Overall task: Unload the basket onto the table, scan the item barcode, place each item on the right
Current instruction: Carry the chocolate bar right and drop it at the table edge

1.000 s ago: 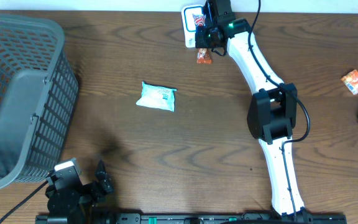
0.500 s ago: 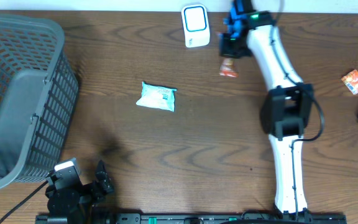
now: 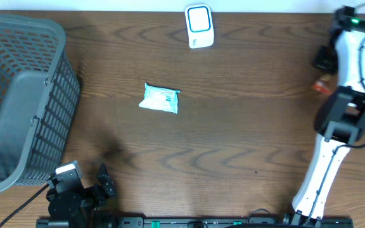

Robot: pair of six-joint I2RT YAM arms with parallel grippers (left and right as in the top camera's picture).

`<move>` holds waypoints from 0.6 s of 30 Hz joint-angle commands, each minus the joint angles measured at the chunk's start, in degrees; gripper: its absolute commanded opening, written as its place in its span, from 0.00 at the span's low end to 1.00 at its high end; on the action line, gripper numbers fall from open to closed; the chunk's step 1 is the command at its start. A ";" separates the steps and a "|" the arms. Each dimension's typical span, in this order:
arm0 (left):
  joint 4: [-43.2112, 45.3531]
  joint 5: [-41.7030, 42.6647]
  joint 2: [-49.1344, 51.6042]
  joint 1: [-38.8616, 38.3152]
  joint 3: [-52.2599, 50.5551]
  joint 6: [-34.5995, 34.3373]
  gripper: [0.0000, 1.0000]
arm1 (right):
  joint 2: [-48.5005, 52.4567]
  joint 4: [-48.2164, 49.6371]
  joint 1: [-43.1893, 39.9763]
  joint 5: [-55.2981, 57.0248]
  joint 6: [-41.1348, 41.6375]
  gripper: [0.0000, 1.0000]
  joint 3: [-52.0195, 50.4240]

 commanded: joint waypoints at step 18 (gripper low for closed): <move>-0.11 -0.52 -0.15 -0.17 -0.15 -0.09 0.99 | -3.69 -1.14 -12.50 -17.16 -0.81 0.99 -0.28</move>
